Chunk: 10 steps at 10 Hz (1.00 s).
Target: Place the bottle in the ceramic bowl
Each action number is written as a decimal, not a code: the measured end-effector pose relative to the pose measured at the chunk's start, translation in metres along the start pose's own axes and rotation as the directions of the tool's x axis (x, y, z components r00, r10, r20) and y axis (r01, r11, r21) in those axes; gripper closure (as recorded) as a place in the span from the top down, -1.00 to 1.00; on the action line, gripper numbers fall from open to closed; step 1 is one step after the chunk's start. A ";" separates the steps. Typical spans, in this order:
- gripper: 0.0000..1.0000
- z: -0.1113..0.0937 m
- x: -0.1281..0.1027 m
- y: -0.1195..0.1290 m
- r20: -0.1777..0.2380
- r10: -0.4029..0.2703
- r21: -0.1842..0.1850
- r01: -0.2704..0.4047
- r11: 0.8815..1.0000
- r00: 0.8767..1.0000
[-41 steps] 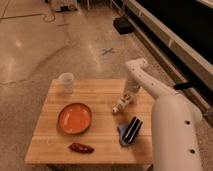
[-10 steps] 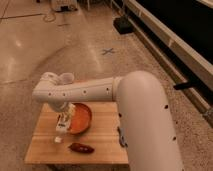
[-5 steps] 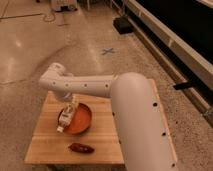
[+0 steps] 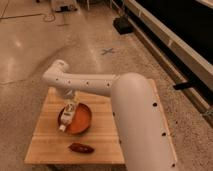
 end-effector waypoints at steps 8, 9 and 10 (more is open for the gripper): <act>0.48 0.002 0.007 -0.002 0.009 -0.011 0.005 0.011 1.000 1.000; 0.48 0.002 0.007 -0.002 0.009 -0.014 0.006 0.014 1.000 1.000; 0.48 0.002 0.008 -0.002 0.011 -0.014 0.008 0.014 1.000 1.000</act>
